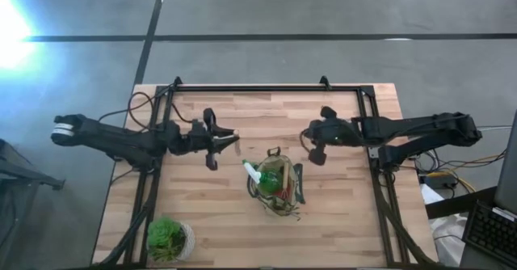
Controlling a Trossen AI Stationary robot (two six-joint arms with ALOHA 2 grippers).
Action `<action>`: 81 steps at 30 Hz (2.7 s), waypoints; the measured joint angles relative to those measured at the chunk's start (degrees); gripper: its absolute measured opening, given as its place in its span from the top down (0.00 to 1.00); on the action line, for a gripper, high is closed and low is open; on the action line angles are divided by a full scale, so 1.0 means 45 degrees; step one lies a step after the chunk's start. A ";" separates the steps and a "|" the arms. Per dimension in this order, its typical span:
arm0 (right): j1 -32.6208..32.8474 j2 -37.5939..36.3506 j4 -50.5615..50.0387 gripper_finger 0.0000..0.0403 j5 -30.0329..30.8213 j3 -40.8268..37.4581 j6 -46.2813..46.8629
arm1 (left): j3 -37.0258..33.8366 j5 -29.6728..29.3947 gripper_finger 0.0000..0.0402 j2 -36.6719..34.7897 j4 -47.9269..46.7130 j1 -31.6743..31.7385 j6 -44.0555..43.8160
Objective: Pick & Place Garden tools in Gardening bag
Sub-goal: Put the trowel into the side pocket of the gardening bag
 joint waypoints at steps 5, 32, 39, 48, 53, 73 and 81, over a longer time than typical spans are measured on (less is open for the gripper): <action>0.0004 -0.0163 0.3226 0.98 0.0087 0.0000 -0.1091 | -0.0248 0.0016 0.83 0.0211 0.0999 0.0000 0.0498; 0.0091 -0.0119 1.0016 0.69 -0.4372 -0.0675 -0.1360 | 0.2950 0.1216 0.83 0.2929 0.0046 0.0010 0.1639; 0.0174 -0.0029 1.0452 0.54 -0.4369 -0.0685 -0.1302 | 0.3457 0.1221 0.83 0.3371 -0.0004 0.0016 0.1748; 0.0178 0.0913 1.1144 0.50 -0.4376 -0.0498 -0.1009 | 0.3924 0.1352 0.83 0.3656 0.0029 0.0073 0.1869; 0.0194 0.1473 1.1339 0.50 -0.4371 -0.0096 -0.1273 | 0.3929 0.1347 0.83 0.3670 0.0029 0.0078 0.1869; 0.0269 0.3874 1.1041 0.55 -0.4377 0.2149 -0.1414 | 0.3929 0.1377 0.83 0.3670 -0.0280 0.0078 0.1839; 0.0320 0.3951 1.0563 0.62 -0.4371 0.2467 -0.1456 | 0.3929 0.1372 0.83 0.3670 -0.0286 0.0083 0.1815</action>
